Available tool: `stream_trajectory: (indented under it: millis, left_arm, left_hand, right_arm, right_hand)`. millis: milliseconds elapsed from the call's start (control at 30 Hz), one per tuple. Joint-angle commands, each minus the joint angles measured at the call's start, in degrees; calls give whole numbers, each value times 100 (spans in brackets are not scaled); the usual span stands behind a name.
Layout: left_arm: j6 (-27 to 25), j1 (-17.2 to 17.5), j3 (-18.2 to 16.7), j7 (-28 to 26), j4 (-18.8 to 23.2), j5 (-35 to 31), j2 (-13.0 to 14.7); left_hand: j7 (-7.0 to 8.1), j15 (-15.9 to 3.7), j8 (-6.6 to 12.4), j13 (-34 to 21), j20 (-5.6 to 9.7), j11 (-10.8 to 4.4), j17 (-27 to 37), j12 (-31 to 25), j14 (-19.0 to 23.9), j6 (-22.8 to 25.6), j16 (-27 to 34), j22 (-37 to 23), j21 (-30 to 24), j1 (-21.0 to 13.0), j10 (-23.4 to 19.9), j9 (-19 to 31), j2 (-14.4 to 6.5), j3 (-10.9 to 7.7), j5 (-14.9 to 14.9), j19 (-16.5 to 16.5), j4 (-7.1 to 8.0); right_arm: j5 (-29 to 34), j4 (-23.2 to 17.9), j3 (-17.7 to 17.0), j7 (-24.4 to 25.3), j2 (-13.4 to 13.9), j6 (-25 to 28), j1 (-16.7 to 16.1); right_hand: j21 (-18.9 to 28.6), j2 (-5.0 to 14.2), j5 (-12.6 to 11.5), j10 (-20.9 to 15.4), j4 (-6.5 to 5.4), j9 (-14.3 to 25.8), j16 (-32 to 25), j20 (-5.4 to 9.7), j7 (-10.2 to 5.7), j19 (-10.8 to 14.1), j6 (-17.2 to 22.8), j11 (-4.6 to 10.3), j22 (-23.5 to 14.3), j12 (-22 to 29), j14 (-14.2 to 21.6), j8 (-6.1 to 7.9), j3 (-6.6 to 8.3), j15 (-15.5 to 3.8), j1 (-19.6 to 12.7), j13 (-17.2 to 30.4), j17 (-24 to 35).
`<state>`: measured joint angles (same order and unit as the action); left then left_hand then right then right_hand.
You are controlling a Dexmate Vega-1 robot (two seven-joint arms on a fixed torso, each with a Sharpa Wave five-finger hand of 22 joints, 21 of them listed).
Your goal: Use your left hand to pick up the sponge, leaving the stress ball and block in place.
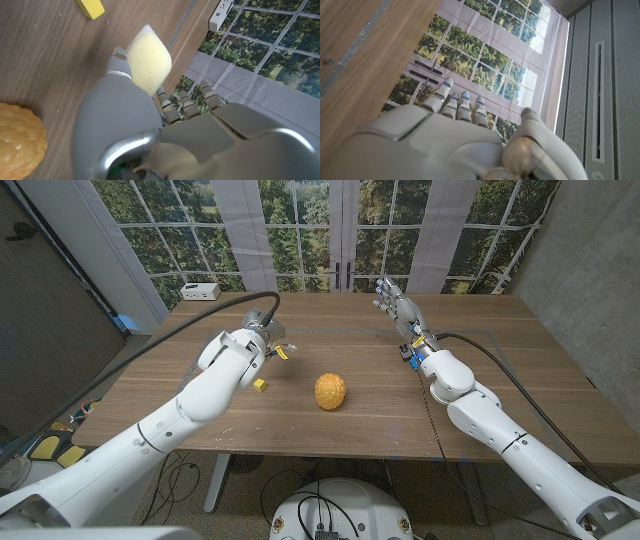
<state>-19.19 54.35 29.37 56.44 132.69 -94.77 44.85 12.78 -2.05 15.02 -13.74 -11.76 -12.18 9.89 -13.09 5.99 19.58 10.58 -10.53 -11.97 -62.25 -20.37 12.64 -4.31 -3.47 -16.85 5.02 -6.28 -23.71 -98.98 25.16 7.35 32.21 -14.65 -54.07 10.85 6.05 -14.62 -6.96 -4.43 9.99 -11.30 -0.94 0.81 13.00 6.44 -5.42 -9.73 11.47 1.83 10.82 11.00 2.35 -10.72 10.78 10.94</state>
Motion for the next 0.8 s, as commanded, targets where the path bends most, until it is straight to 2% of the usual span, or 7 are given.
stream_trajectory:
  millis: [33, 400, 800]
  left_arm:
    - [34, 672, -340, 71, 376, -401, -82]
    - [198, 807, -511, 90, 274, -384, -232]
    - [301, 698, -399, 105, 10, -275, -313]
  left_hand:
    - [-17, -614, -13, -11, -26, -4, -4, 2, -30, 50, -1, -26, 8, -53, -14, 26, 5, 45, -8, -41, -9]
    - [-18, -619, -34, -18, -28, -7, -4, 5, -25, 74, -1, -26, 5, -75, -36, 31, -8, 85, -15, -33, -9]
    - [-18, -622, -59, -24, -22, -5, -4, 16, -27, 76, -2, -27, 9, -81, -26, 35, -17, 125, -22, -43, -2]
  right_arm:
    - [53, -114, -12, -25, 40, -96, -108]
    - [75, -60, 49, -71, -12, -97, -74]
    - [96, -61, 38, -5, -14, -64, -124]
  right_hand:
    - [26, -4, 9, -63, 26, 31, 3, 14, -34, 62, 15, -14, -10, -7, 68, -11, 34, -6, -20, 16, 2]
    - [25, -4, 11, -68, 28, 31, 5, 15, -30, 63, 17, -11, -10, -6, 70, -10, 35, -8, -22, 16, 2]
    - [25, -3, 15, -60, 29, 31, 6, 16, -35, 65, 15, -7, -10, -11, 71, -11, 36, -10, -23, 16, 2]
